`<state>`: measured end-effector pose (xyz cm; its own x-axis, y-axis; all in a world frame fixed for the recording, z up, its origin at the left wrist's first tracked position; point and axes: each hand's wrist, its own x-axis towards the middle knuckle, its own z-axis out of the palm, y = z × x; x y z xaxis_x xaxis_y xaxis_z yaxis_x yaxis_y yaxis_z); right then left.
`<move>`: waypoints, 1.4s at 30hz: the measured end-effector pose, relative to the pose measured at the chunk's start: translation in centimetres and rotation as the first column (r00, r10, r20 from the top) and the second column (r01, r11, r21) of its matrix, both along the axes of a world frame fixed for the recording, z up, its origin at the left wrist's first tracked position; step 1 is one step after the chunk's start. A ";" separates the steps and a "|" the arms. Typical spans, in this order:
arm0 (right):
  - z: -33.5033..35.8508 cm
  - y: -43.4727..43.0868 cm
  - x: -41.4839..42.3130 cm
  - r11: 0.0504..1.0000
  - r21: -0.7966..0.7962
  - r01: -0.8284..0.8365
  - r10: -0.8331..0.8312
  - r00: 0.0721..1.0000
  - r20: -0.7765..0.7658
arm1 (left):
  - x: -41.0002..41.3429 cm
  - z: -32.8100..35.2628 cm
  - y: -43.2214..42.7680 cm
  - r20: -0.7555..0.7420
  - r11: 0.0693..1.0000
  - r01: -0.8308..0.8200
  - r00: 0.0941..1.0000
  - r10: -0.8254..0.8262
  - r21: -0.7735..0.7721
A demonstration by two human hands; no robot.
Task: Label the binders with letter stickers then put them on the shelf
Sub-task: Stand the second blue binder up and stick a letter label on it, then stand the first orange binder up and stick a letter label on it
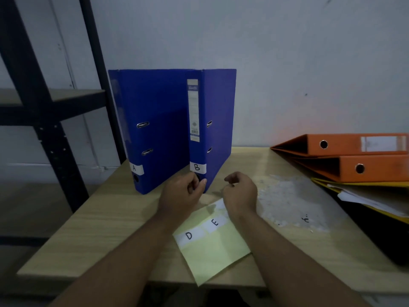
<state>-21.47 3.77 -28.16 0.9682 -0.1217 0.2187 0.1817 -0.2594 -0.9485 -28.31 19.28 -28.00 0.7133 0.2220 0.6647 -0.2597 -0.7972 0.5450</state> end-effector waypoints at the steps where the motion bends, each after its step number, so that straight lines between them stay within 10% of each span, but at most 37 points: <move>1: 0.2 -0.8 -0.1 1.000 -0.013 0.009 -0.009 1.000 0.011 | -0.5 0.3 -0.4 0.016 1.000 0.012 1.000 -0.013 0.011; 17: 12.6 -23.2 5.5 0.935 -0.256 0.243 -0.123 0.904 0.408 | 5.8 7.3 -14.0 -0.168 0.942 0.321 0.927 -0.334 -0.100; 25: 15.3 -31.4 10.2 0.854 -0.509 0.109 0.001 0.978 0.211 | 13.5 9.6 -20.2 -0.327 0.942 0.330 0.898 -0.295 0.058; 42: 12.5 -34.2 14.0 0.859 -0.502 0.100 -0.061 0.994 0.093 | 24.2 10.0 -26.0 -0.364 0.944 0.274 0.911 -0.194 0.183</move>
